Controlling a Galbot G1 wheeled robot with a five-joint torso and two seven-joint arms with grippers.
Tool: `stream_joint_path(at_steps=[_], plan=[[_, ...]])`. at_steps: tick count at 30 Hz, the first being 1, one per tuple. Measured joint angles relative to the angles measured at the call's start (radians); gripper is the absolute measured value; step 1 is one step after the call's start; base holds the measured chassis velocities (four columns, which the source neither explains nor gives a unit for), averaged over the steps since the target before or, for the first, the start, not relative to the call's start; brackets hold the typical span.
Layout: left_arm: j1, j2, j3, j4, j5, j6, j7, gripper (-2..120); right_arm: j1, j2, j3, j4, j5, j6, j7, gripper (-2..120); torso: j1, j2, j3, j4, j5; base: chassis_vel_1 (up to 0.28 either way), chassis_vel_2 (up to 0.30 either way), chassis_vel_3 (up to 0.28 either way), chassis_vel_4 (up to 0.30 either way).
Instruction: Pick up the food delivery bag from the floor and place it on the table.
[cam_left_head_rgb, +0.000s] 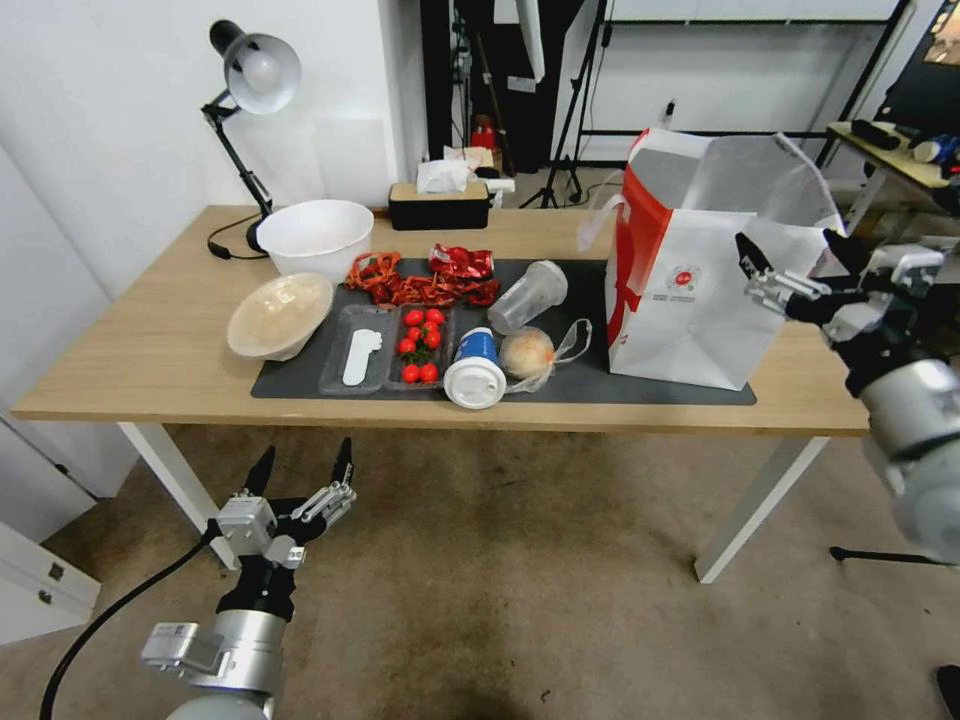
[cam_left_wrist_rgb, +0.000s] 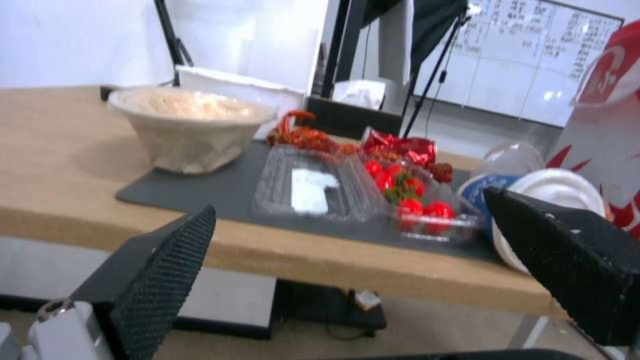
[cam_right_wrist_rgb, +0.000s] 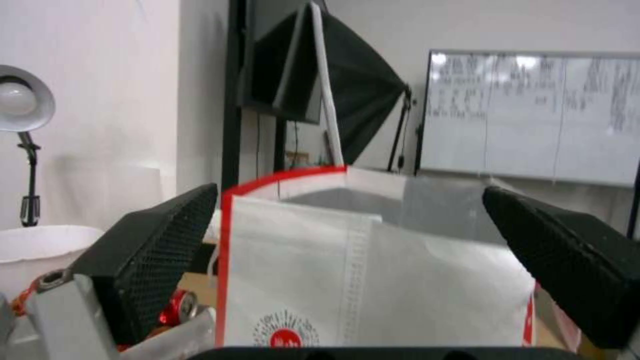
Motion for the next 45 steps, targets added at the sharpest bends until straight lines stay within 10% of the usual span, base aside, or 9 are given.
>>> stream_joint_path(at_steps=[14, 29, 45], plan=[[-0.002, 0.001, -0.006, 0.013, 0.017, -0.015, 0.002, 100, -0.139, 0.097, 0.01, 0.052, -0.091, -0.019, 0.01, 100, 0.0, 0.0, 0.0, 0.0, 0.0002, 0.0, 0.0, 0.0, 0.0], [-0.022, -0.011, 0.015, 0.101, 0.083, -0.102, 0.049, 100, -0.343, 0.603, -0.109, -0.04, -0.452, 0.132, -0.255, 100, 0.0, 0.0, 0.0, 0.0001, 0.0, 0.0, 0.0, 0.0, 0.0], [-0.036, 0.008, 0.009, 0.16, 0.103, -0.114, 0.042, 100, -0.265, 0.637, -0.184, -0.18, -0.396, 0.145, -0.367, 100, 0.0, 0.0, 0.0, 0.0002, 0.0001, 0.0, 0.0, 0.0, 0.0]])
